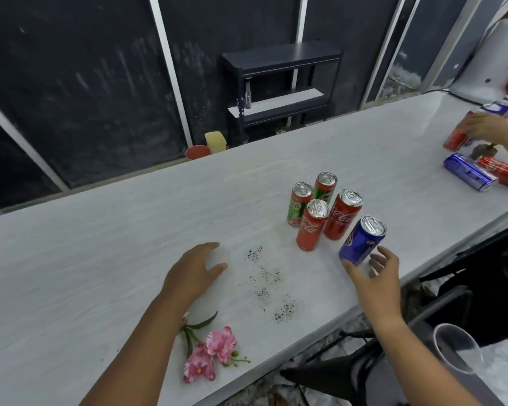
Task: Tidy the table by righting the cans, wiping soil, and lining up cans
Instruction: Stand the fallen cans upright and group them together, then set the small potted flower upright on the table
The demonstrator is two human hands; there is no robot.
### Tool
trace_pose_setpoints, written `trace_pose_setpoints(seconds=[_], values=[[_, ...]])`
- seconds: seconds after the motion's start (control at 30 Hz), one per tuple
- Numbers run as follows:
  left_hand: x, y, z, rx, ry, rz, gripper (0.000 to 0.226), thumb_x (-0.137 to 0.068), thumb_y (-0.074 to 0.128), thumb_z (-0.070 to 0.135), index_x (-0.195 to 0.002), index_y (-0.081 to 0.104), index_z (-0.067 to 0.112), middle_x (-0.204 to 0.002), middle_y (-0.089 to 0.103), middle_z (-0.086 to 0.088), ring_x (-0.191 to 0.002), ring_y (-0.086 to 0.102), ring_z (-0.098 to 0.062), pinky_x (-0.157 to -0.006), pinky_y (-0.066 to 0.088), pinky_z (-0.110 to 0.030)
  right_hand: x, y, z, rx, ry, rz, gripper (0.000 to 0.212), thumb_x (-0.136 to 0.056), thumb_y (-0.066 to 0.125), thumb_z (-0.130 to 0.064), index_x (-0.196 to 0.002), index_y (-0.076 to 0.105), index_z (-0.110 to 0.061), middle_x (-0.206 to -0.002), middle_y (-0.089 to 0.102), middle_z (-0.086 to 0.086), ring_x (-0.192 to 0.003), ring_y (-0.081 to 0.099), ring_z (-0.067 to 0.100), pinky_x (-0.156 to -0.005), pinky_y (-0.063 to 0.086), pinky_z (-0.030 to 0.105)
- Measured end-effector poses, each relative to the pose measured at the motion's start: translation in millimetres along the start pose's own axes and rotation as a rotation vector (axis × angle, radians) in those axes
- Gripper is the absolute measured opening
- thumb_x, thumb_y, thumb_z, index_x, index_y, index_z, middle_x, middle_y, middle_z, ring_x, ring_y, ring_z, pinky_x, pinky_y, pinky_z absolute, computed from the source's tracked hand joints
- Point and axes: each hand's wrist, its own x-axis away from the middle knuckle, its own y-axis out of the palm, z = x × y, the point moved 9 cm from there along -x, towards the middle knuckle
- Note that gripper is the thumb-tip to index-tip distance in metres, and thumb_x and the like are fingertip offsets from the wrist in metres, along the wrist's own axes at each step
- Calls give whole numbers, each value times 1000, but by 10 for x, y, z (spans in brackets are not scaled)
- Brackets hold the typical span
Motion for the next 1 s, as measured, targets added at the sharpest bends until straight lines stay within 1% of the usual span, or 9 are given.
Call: trace_pose_setpoints(seconds=[0.1, 0.17, 0.3, 0.4, 0.53, 0.63, 0.73, 0.9, 1.0], values=[[208, -313, -151, 123, -21, 146, 47, -104, 66, 55, -148, 60, 44, -157, 57, 17, -142, 55, -11, -108, 47, -31, 302, 1, 10, 66, -50, 56, 67, -85, 89, -40, -137, 48, -38, -136, 56, -6, -125, 57, 17, -105, 49, 39], [409, -513, -346, 207, -48, 244, 39, -106, 64, 51, -144, 64, 43, -152, 60, 19, -137, 56, -7, -105, 45, -28, 497, 154, -77, 96, -122, -4, 52, -89, 86, -40, -129, 53, -43, -131, 58, -14, -123, 58, 13, -106, 48, 37], [876, -790, -913, 228, -159, 384, 33, -110, 60, 43, -142, 67, 38, -150, 62, 16, -136, 55, -6, -105, 45, -29, 858, 719, -349, 135, -245, -282, 35, -92, 81, -43, -119, 61, -53, -124, 60, -33, -121, 52, -14, -99, 44, 26], [1206, -833, -1376, 174, -237, 403, 34, -111, 60, 34, -144, 67, 31, -151, 63, 10, -141, 58, -17, -109, 46, -34, 1105, 1214, -573, 133, -312, -497, 27, -95, 80, -35, -115, 68, -48, -122, 66, -30, -119, 59, -9, -100, 45, 23], [1519, -770, -1870, 88, -246, 406, 35, -108, 64, 16, -143, 70, 18, -154, 63, 0, -152, 50, -25, -122, 33, -32, 1482, 1837, -851, 141, -399, -780, 25, -97, 80, -23, -116, 74, -40, -120, 72, -27, -119, 66, -1, -103, 51, 22], [1640, -764, -2071, 97, -245, 425, 35, -109, 64, 18, -143, 70, 19, -159, 58, 2, -157, 42, -22, -127, 29, -33, 1759, 2232, -1019, 162, -437, -987, 24, -98, 79, -26, -116, 77, -43, -124, 72, -28, -122, 63, -5, -103, 51, 18], [1685, -761, -2112, 111, -202, 461, 33, -107, 67, 16, -140, 72, 19, -158, 60, 3, -156, 44, -20, -126, 31, -32, 1984, 2584, -1168, 236, -506, -1155, 31, -97, 80, -27, -124, 76, -43, -133, 70, -27, -129, 59, -6, -107, 48, 19], [1705, -749, -2107, 106, -174, 503, 32, -107, 68, 16, -139, 73, 18, -157, 62, 2, -156, 45, -19, -126, 30, -30, 2192, 2993, -1133, 434, -583, -1358, 49, -92, 85, -27, -134, 72, -48, -148, 59, -29, -140, 46, -13, -116, 38, 16], [1709, -737, -2113, 99, -167, 510, 33, -107, 68, 17, -140, 73, 17, -157, 61, 2, -156, 45, -19, -127, 29, -30, 2235, 3101, -1091, 474, -628, -1384, 49, -90, 87, -26, -132, 73, -46, -135, 63, -34, -127, 52, -19, -106, 42, 10]])
